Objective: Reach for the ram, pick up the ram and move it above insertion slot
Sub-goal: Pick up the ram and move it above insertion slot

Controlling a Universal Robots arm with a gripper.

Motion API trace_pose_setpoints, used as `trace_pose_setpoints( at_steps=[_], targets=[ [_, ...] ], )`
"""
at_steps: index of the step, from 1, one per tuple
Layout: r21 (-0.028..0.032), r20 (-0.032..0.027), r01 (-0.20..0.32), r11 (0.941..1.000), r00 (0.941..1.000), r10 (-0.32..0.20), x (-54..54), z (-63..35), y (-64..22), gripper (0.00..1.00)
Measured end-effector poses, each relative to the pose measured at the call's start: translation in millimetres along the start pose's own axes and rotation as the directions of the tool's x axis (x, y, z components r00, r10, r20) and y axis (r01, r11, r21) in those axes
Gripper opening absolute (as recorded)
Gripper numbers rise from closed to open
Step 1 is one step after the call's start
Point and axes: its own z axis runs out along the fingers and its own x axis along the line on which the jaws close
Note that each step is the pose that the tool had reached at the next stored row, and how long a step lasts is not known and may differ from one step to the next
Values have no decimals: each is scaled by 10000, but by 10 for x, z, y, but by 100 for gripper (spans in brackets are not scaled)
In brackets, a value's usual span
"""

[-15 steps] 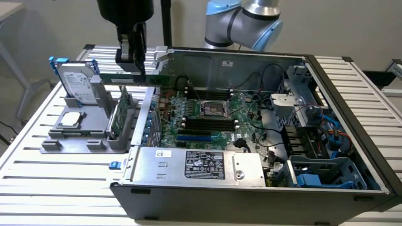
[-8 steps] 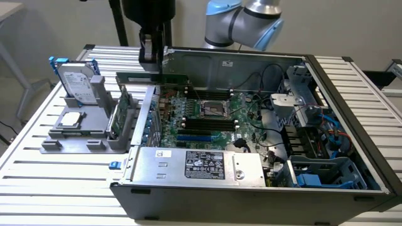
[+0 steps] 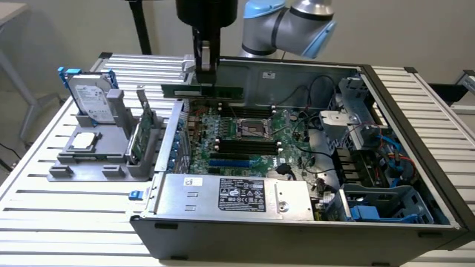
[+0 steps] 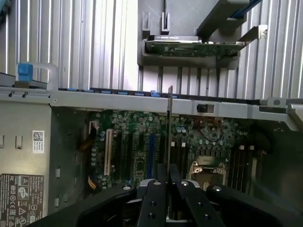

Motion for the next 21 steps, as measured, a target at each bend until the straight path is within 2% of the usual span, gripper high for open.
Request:
trace_pose_setpoints(
  at_steps=[3, 6, 21],
  targets=[
    [-2, 0, -1, 10000, 10000, 1, -26, 6, -140, 14],
    [-2, -1, 0, 10000, 10000, 0, -96, 30, -250, 14],
    [-2, -1, 1, 10000, 10000, -1, -621, 211, -634, 14]
  ],
)
